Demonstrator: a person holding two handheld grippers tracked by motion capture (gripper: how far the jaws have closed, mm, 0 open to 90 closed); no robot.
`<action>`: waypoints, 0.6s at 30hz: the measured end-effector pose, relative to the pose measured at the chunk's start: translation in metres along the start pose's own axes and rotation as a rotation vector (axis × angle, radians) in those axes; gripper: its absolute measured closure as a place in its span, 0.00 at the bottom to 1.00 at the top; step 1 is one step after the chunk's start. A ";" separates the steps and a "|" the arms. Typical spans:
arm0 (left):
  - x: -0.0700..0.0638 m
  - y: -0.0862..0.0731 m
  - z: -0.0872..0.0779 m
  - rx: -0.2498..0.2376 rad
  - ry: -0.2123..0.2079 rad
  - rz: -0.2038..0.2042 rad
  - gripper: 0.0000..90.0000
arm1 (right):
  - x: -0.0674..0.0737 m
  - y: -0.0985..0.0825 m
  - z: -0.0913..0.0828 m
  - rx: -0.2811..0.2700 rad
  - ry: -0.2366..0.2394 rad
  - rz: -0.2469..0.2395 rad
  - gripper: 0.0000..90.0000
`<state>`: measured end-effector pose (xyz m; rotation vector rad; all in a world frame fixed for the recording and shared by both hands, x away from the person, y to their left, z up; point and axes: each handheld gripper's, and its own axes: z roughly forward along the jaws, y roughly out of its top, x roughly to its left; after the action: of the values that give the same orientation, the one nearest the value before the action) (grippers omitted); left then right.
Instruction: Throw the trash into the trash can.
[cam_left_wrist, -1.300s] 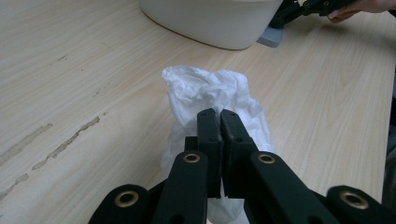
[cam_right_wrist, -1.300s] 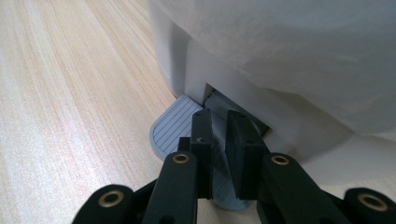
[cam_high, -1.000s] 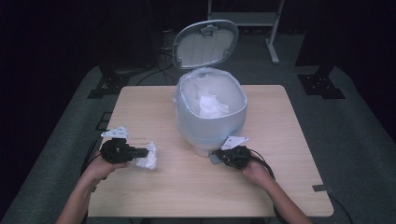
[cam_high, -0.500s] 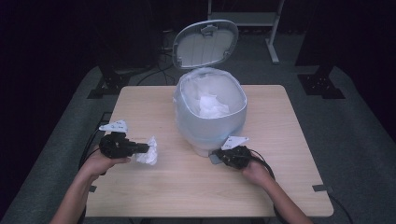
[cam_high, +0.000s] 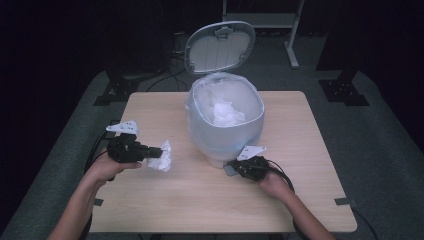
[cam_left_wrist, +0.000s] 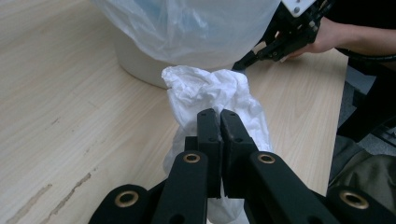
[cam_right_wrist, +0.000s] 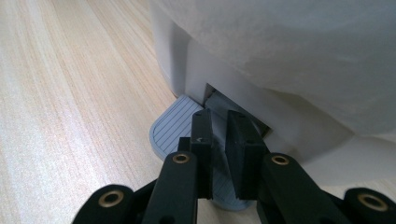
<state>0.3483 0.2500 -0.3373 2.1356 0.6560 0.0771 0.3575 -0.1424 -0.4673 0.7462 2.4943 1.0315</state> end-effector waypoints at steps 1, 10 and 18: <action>0.000 0.003 -0.001 0.000 0.000 0.003 0.98 | 0.000 0.000 0.000 0.000 0.000 0.000 0.89; -0.003 0.016 -0.005 -0.004 -0.007 0.012 0.98 | 0.000 0.000 0.000 0.000 0.002 -0.001 0.89; -0.006 0.031 -0.011 -0.013 -0.010 0.029 0.98 | 0.000 0.000 0.000 -0.001 0.000 -0.002 0.89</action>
<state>0.3535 0.2404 -0.3055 2.1318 0.6174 0.0860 0.3576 -0.1425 -0.4671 0.7430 2.4946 1.0316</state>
